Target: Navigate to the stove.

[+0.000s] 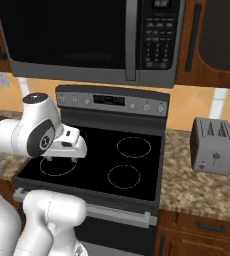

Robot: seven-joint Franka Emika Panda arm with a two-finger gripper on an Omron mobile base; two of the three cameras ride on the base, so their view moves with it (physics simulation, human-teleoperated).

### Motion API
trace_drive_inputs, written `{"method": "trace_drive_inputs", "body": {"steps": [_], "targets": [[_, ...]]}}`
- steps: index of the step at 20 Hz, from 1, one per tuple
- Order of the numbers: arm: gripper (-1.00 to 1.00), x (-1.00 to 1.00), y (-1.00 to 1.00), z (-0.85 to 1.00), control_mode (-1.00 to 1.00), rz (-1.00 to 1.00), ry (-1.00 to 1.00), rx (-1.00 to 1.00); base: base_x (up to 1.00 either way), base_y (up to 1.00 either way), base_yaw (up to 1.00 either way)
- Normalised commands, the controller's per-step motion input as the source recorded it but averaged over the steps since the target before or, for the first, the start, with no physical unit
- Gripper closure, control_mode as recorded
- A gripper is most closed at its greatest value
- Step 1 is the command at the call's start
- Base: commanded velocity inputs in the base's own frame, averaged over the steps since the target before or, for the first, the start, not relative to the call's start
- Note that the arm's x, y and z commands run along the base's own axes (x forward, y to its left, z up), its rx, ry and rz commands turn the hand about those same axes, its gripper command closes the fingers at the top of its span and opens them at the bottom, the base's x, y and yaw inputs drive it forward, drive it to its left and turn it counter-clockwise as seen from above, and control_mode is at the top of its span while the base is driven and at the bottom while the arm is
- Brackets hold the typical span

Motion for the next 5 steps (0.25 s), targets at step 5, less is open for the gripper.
{"method": "trace_drive_inputs", "body": {"steps": [5], "targets": [[-1.00, 0.00, 0.00, 0.00, 1.00, 0.00, 0.00, 0.00, 0.41, 0.04, -0.04]]}}
